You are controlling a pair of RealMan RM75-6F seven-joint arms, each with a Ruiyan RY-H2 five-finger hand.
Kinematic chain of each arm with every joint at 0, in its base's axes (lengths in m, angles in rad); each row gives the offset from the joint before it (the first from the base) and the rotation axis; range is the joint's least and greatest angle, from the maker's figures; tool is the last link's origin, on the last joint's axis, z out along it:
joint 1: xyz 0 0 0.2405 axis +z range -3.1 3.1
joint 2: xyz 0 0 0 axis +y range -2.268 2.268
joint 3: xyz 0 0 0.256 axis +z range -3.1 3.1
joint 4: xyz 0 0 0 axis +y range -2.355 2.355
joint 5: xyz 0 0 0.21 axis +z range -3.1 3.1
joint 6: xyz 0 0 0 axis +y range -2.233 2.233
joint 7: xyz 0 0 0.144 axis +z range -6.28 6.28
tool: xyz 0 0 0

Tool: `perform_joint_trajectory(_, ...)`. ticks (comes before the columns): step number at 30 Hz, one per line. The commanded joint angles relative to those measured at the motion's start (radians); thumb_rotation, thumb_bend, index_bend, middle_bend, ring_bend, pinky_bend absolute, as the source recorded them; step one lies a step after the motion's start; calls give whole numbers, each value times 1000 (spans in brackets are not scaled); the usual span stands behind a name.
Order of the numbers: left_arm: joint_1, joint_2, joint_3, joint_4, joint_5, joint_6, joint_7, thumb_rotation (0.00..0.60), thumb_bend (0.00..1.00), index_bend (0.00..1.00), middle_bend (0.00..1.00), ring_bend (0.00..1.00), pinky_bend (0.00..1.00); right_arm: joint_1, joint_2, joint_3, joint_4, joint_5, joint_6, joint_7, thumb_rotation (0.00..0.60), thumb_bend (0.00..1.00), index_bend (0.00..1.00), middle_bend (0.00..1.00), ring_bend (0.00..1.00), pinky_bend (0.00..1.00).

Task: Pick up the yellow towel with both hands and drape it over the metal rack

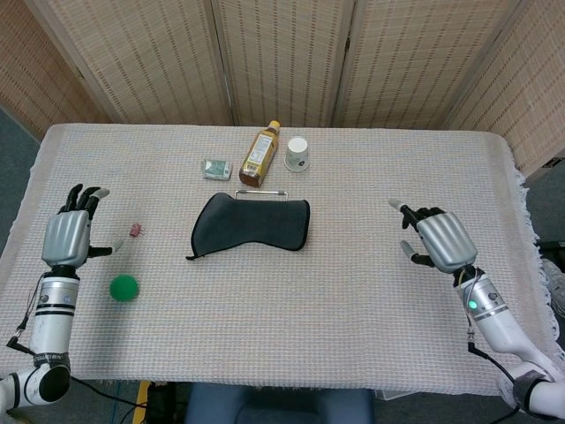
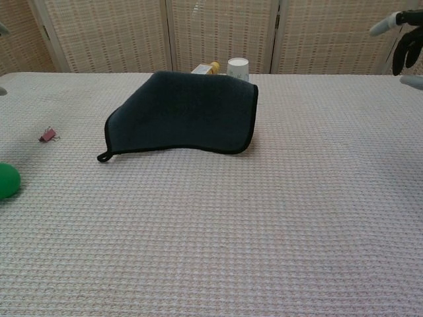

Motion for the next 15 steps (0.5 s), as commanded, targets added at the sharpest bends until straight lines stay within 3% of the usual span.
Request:
perform_joint_trajectory(1,79,31,54,-49,86,96,-23,600,169,213,169,24,325,-81,44,-42,-35,-33,84,15,600,415,124,312,283,253)
perform_joint_trajectory(7,218,58,149,-79,218,233,-32,600,169,227,169,34,324,-222,65,-93,-17,-82,243,29,600,407,123,293,233,248)
perform_joint_trajectory(15,350,23,214,-62,316,362,12,600,169,239,169,33,324,-337,63,-119,20,-98,339,90,600,407,123,281,204,239)
